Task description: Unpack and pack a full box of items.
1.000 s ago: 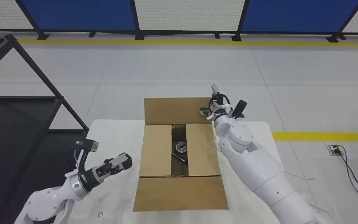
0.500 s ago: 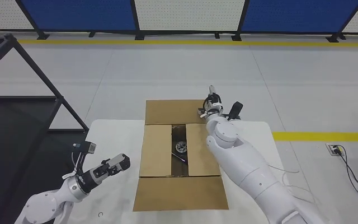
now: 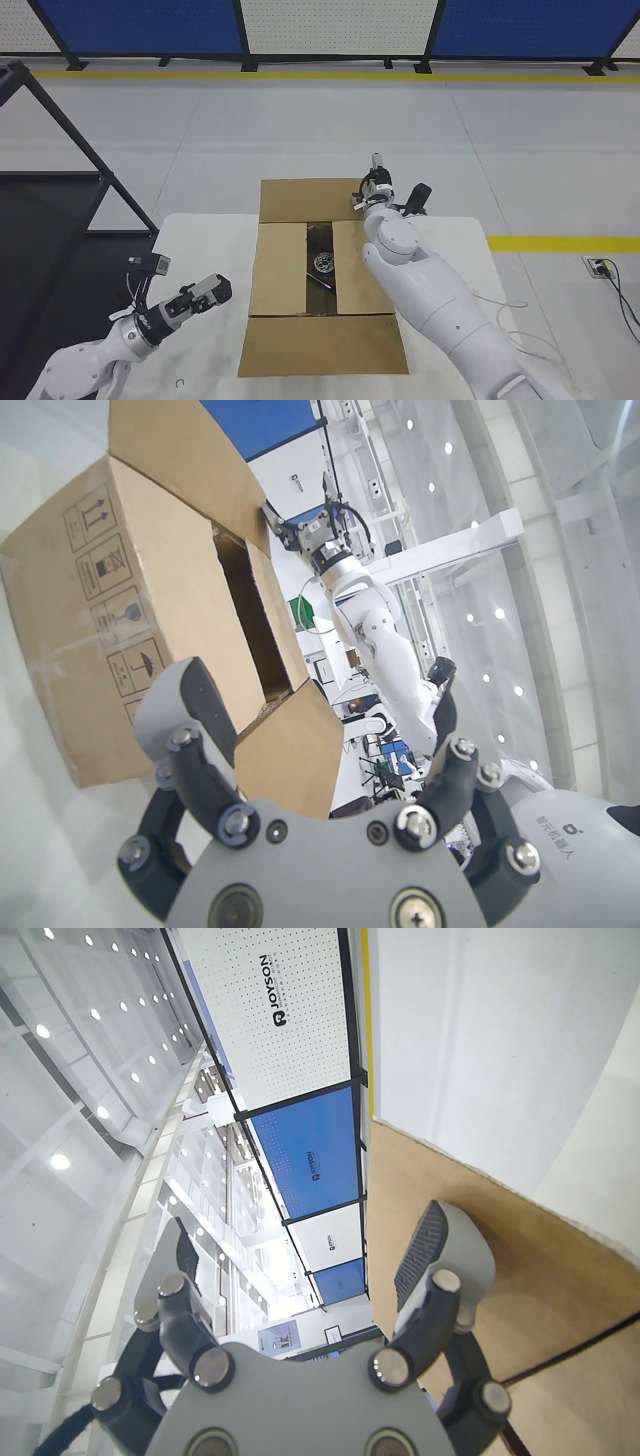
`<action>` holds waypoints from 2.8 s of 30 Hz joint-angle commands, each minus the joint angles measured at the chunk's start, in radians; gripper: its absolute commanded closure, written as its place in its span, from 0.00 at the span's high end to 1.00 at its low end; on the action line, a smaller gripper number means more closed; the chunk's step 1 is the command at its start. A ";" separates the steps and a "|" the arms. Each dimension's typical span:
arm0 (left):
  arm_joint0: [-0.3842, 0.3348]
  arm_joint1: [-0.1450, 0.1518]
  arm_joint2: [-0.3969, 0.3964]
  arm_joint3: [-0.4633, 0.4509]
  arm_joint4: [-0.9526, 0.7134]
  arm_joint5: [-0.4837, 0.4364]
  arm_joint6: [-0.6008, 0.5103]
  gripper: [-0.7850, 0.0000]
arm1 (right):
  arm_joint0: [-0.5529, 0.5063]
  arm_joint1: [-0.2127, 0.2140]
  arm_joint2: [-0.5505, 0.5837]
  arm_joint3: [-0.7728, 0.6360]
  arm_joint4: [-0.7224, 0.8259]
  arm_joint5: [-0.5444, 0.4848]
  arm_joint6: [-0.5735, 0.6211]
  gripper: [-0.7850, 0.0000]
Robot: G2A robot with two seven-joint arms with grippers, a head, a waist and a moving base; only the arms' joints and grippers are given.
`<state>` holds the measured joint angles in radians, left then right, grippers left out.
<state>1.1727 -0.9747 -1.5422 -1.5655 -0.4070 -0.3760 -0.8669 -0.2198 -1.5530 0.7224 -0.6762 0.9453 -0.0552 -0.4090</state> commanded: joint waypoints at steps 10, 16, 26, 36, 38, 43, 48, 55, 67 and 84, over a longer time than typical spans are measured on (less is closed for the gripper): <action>0.036 -0.009 -0.025 -0.024 -0.079 0.016 0.142 1.00 | 0.000 -0.044 0.003 0.002 -0.034 0.090 -0.102 1.00; 0.047 -0.009 -0.034 -0.024 -0.081 0.018 0.142 1.00 | 0.037 -0.095 -0.010 0.092 -0.041 0.123 -0.168 1.00; 0.047 -0.009 -0.034 -0.024 -0.081 0.018 0.142 1.00 | 0.082 -0.163 -0.005 0.221 -0.048 0.100 -0.136 1.00; 0.047 -0.009 -0.034 -0.024 -0.081 0.018 0.142 1.00 | 0.115 -0.209 0.044 0.302 -0.027 0.018 -0.158 1.00; 0.047 -0.009 -0.034 -0.024 -0.081 0.018 0.142 1.00 | 0.121 -0.220 0.048 0.324 -0.028 0.020 -0.171 1.00; 0.047 -0.009 -0.034 -0.024 -0.081 0.018 0.142 1.00 | 0.130 -0.245 0.053 0.373 -0.041 0.028 -0.185 1.00; 0.047 -0.009 -0.034 -0.024 -0.081 0.018 0.142 1.00 | 0.135 -0.264 0.065 0.409 -0.050 0.029 -0.172 1.00; 0.047 -0.009 -0.034 -0.024 -0.081 0.018 0.142 1.00 | 0.142 -0.280 0.082 0.446 -0.073 0.029 -0.163 1.00; 0.047 -0.009 -0.034 -0.024 -0.081 0.018 0.142 1.00 | 0.154 -0.283 0.130 0.464 -0.099 -0.021 -0.113 1.00; 0.047 -0.009 -0.034 -0.024 -0.081 0.018 0.142 1.00 | 0.117 -0.170 0.229 0.397 -0.183 -0.093 0.532 1.00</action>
<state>1.2202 -0.9833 -1.5766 -1.5893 -0.4877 -0.3584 -0.7248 -0.0975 -1.7308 0.9507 -0.2723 0.7774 -0.1523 0.0661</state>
